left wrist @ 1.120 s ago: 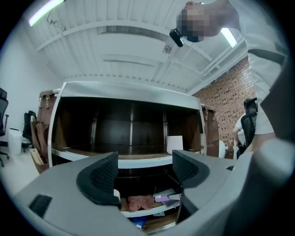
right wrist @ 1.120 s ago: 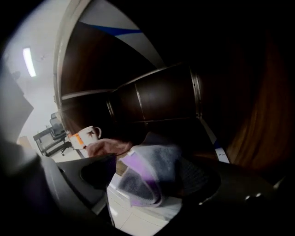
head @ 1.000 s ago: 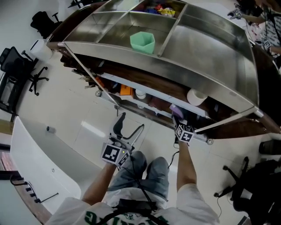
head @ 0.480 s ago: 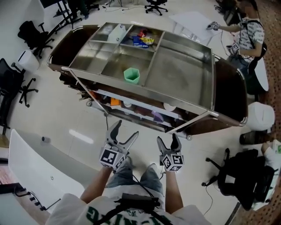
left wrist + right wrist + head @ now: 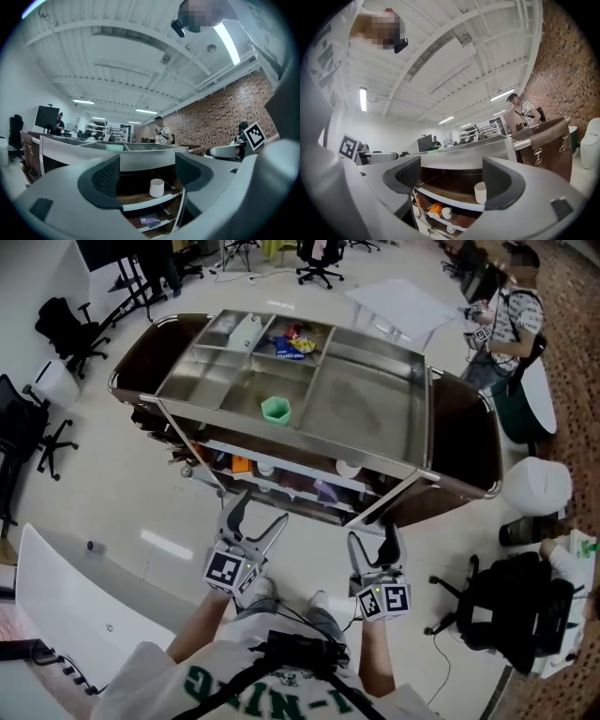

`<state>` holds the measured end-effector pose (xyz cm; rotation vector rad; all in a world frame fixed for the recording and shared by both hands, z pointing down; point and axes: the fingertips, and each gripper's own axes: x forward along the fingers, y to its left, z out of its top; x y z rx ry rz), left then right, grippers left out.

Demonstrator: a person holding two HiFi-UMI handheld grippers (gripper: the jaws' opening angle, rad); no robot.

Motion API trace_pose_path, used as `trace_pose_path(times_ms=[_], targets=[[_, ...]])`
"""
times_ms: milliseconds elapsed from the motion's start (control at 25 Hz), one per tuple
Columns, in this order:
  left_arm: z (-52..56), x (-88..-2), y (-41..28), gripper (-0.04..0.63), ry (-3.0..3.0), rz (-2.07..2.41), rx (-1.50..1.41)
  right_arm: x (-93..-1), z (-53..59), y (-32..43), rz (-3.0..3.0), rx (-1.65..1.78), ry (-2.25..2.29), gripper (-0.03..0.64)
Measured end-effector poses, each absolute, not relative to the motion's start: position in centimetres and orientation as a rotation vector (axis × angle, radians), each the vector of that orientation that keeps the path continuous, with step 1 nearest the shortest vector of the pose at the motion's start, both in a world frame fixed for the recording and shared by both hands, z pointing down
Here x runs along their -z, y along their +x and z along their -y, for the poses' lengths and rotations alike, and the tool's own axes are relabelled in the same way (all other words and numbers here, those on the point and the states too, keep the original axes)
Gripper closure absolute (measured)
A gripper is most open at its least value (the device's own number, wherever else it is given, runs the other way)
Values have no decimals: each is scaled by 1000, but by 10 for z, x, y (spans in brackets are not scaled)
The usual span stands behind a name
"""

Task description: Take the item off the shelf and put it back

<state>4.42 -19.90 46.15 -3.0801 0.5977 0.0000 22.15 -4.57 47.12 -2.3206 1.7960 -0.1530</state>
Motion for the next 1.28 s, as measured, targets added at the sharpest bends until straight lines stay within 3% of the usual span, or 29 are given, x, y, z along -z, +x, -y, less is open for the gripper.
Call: trace_pose_path(times_ms=[440,1280], targets=[[180,-433,48,239,-3039,-583,-61,-414,24,244,-1774,-130,-2553,235],[166,-426,35,239,-3044,-596,-111,-408,30,205,-1844,-132,-2457,236]])
